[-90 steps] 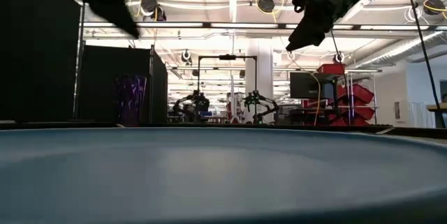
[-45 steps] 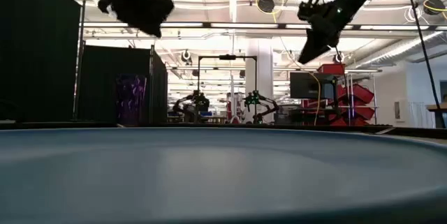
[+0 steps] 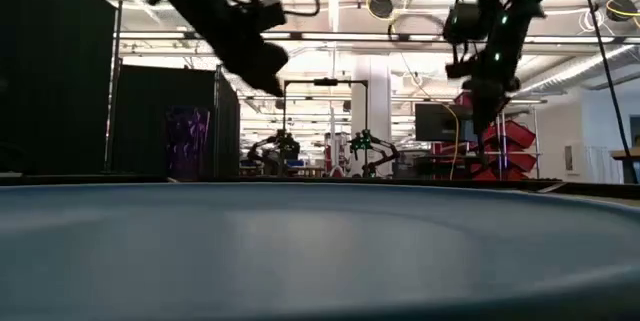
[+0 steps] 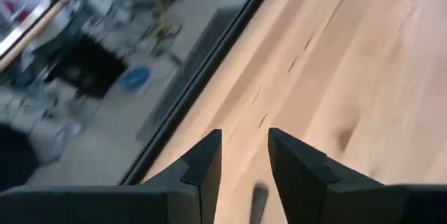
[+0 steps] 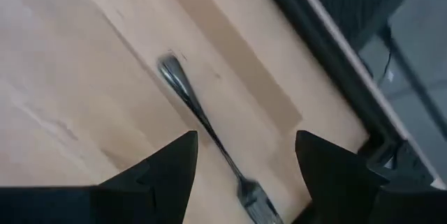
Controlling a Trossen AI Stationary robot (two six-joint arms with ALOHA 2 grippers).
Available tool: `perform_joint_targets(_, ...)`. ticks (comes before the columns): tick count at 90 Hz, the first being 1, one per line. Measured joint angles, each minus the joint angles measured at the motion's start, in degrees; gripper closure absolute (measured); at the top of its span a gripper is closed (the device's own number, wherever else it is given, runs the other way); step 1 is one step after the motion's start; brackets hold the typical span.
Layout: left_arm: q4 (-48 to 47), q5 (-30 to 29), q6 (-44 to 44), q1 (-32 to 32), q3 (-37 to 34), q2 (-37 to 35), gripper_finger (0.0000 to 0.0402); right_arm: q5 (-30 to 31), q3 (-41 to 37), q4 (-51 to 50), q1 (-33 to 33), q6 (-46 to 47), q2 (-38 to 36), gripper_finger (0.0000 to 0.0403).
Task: Set table place
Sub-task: Put the silver fork on top of the white napkin
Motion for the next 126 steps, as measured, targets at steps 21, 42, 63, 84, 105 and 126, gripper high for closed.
perform_joint_targets(21,-1.5,2.6,1.9,1.7,0.0,-0.3,0.0297,0.0,0.0,-0.6,-3.5,-5.3,7.9,0.0174)
perform_joint_targets(42,-1.5,4.7,1.9,2.4,0.0,-0.3,0.0297,0.0,-0.4,-3.7,-5.7,-7.7,12.6,0.0174)
perform_joint_targets(63,-1.5,5.9,1.9,2.5,0.0,-0.3,0.0297,0.2,-2.4,-1.1,-7.2,-8.7,12.8,0.0174)
perform_joint_targets(84,-1.5,6.0,1.9,2.5,0.0,-0.3,0.0297,-2.0,-2.7,0.8,-7.2,-8.3,13.3,0.0174)
perform_joint_targets(105,-1.6,7.3,1.9,2.5,0.0,-0.3,0.0297,-1.8,-2.7,0.7,-7.2,-8.2,16.8,0.0174)
perform_joint_targets(126,-1.7,7.4,1.9,2.5,0.0,-0.3,0.0297,-1.7,-2.5,0.2,-7.0,-7.9,19.0,0.0206)
